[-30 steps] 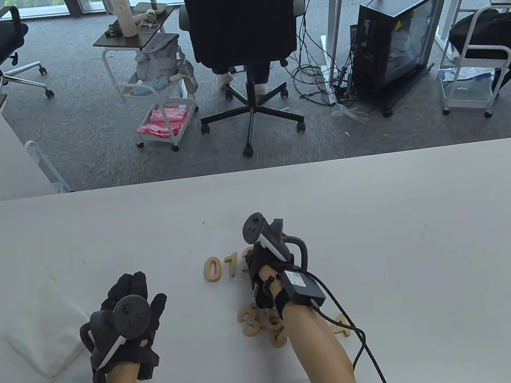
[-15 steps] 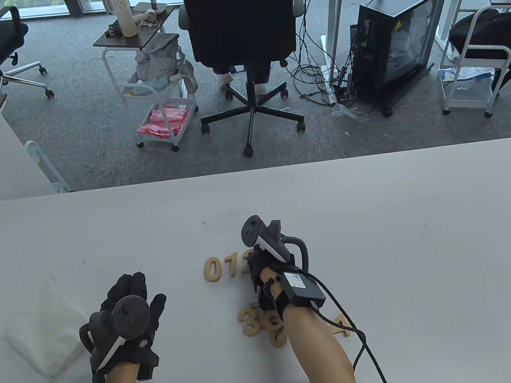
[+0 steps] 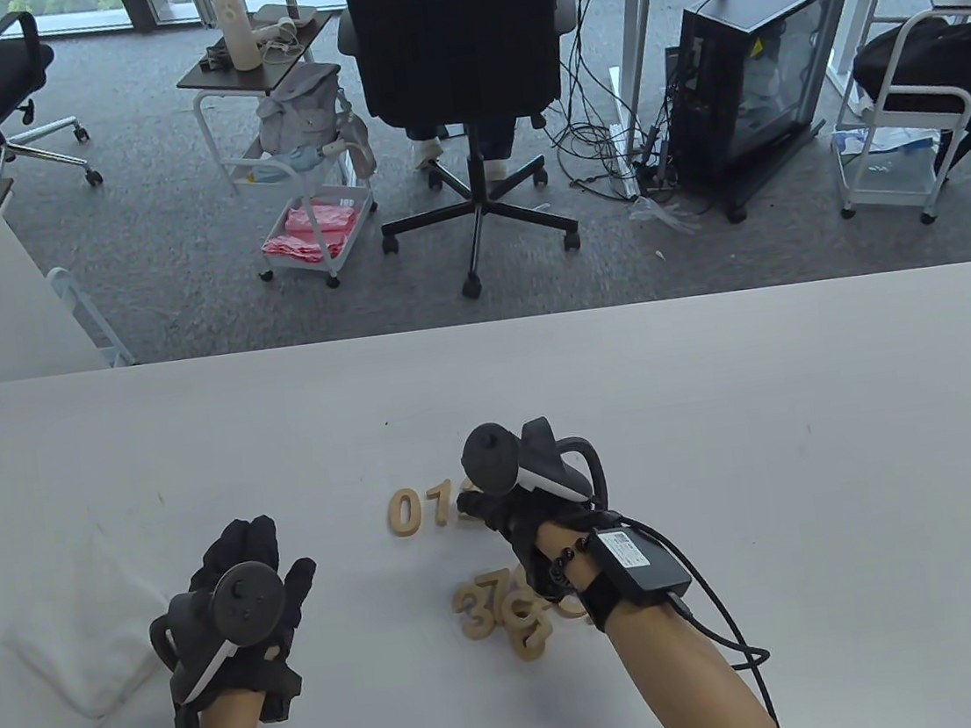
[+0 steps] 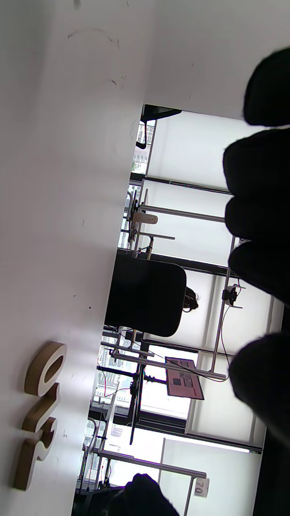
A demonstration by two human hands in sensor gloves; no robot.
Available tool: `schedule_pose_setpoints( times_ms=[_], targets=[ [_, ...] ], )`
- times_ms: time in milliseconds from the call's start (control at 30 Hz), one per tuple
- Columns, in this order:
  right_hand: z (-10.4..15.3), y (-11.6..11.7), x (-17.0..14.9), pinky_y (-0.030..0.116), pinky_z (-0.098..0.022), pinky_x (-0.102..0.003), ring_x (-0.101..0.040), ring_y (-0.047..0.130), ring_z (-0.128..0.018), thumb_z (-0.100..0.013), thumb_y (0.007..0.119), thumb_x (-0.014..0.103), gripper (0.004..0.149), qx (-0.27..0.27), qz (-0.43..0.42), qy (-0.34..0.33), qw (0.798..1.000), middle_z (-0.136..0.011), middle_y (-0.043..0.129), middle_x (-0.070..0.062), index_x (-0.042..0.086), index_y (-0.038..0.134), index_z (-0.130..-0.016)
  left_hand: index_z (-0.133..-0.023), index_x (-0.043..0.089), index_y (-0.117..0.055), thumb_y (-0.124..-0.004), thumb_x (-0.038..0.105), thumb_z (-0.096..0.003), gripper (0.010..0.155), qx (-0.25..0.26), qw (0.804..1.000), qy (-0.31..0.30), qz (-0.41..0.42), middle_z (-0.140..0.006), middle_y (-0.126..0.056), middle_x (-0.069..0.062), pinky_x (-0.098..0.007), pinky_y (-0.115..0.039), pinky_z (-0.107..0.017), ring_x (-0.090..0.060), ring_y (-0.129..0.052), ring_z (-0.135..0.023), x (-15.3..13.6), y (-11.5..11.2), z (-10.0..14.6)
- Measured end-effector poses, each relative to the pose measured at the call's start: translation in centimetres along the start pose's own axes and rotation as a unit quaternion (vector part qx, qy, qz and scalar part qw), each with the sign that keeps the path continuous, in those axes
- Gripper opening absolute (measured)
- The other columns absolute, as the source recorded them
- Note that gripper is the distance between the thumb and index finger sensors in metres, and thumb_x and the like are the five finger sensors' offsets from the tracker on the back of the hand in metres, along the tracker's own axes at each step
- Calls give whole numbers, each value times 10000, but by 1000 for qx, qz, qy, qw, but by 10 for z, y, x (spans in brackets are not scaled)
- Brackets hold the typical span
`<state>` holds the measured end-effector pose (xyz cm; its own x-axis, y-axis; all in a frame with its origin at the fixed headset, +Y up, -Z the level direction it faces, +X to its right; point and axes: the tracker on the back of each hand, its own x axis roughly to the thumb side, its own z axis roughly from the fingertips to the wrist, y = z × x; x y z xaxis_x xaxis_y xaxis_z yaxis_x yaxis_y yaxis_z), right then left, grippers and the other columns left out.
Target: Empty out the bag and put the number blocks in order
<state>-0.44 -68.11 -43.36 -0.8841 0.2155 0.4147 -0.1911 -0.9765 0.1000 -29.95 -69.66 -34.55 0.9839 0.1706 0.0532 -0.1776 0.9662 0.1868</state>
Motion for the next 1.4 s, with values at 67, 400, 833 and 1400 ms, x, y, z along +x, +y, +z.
schedule_pose_setpoints(
  times_ms=[67, 400, 833, 1400],
  targets=[
    [15, -4, 13, 683, -662, -677, -556, 746, -913, -488, 809, 440, 666, 1, 22, -47, 999, -1099, 608, -233, 126, 657, -1055, -1086, 43, -599, -708, 497, -522, 732, 0, 1000, -1, 0, -1096, -579, -307, -729, -625, -654, -573, -715, -968, 0, 0, 0],
    [53, 35, 63, 518, -722, -732, -589, 554, -1012, -466, 837, 436, 727, 87, 140, -166, 972, -1149, 534, -202, 153, 587, -1088, -1085, 42, -599, -709, 497, -521, 734, 0, 1000, -3, -1, -1095, -578, -309, -729, -624, -655, -574, -715, -967, 1, 0, 0],
    [39, 97, 79, 457, -729, -732, -572, 489, -1032, -457, 896, 334, 800, 200, 280, -172, 923, -1155, 498, -187, 156, 472, -1112, -1085, 42, -600, -713, 497, -519, 735, 4, 1000, -3, -2, -1095, -579, -308, -728, -626, -654, -574, -716, -967, 1, 0, 0],
    [35, 102, 77, 522, -734, -693, -484, 659, -1013, -419, 910, 344, 745, 182, 296, -203, 915, -1093, 659, -188, 176, 580, -1066, -1085, 42, -599, -712, 499, -519, 736, -1, 1000, 0, -6, -1095, -580, -309, -728, -626, -654, -573, -716, -967, 1, 1, 1]
  ],
)
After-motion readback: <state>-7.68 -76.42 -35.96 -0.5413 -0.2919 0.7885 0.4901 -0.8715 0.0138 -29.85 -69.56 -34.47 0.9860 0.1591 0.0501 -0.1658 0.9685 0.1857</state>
